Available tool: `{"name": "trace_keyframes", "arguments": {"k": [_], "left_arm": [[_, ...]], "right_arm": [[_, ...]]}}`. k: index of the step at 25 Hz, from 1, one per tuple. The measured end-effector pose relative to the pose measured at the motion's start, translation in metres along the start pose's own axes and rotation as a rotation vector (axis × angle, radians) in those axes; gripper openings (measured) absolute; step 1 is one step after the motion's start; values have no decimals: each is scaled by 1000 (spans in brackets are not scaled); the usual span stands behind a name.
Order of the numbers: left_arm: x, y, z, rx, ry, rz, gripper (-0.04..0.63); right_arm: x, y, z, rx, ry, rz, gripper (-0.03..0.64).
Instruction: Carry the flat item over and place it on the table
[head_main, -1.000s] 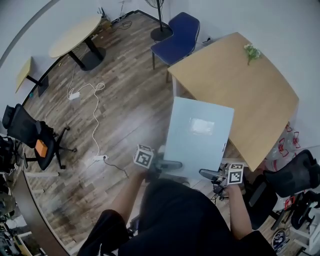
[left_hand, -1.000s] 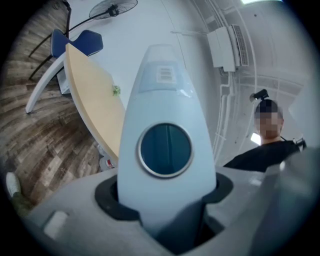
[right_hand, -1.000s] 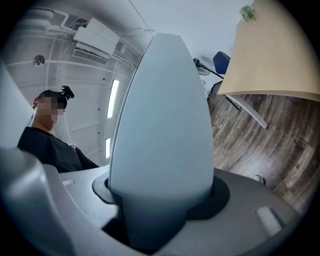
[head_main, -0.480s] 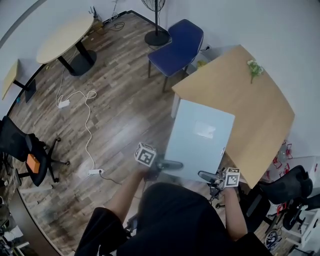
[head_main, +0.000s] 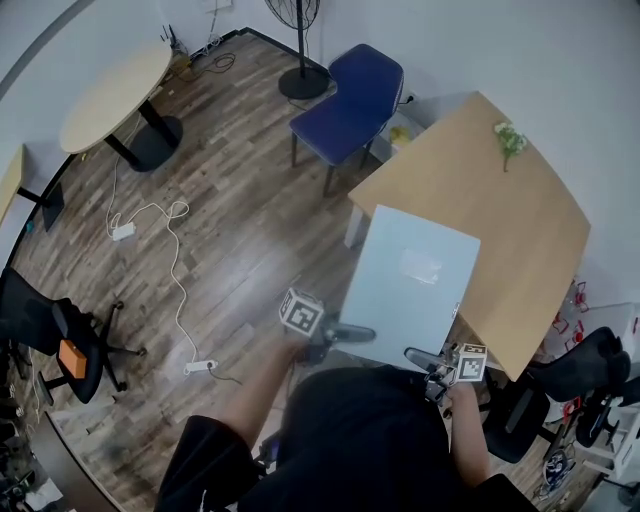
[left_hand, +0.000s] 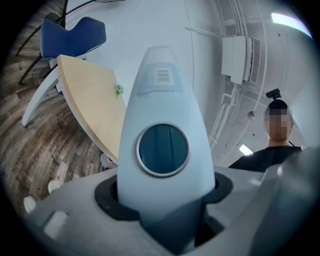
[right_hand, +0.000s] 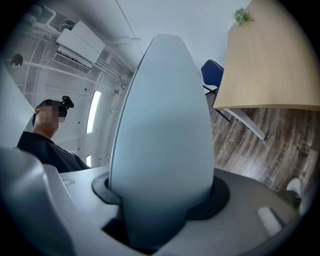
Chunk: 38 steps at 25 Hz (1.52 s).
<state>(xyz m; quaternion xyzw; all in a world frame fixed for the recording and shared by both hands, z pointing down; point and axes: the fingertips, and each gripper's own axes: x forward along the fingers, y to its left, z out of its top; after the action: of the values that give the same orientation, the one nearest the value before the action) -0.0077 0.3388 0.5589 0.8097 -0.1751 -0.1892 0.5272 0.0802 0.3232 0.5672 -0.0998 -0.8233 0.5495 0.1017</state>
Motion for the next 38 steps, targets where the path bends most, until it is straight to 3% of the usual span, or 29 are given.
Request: {"name": "trace_keyframes", "arguments": {"k": [9,13,22,29,38], "left_arm": [[10,26,57,42,-42,21,325],[19,52,91,14,-24,48,325],[51,120,223,-19,-2,103,328],[93,194,319,-97,40,177,336],[136,286,408,-159,58,246,344]], "right_arm": [[3,-28,58,-21,7,5,308],[3,-54,92,10,-15,13,308],[6,-117,226,36,-46,38,308],[-13,-187,322,168,-104,31,307],[-35,-279,412,245,-130,39,308]]}}
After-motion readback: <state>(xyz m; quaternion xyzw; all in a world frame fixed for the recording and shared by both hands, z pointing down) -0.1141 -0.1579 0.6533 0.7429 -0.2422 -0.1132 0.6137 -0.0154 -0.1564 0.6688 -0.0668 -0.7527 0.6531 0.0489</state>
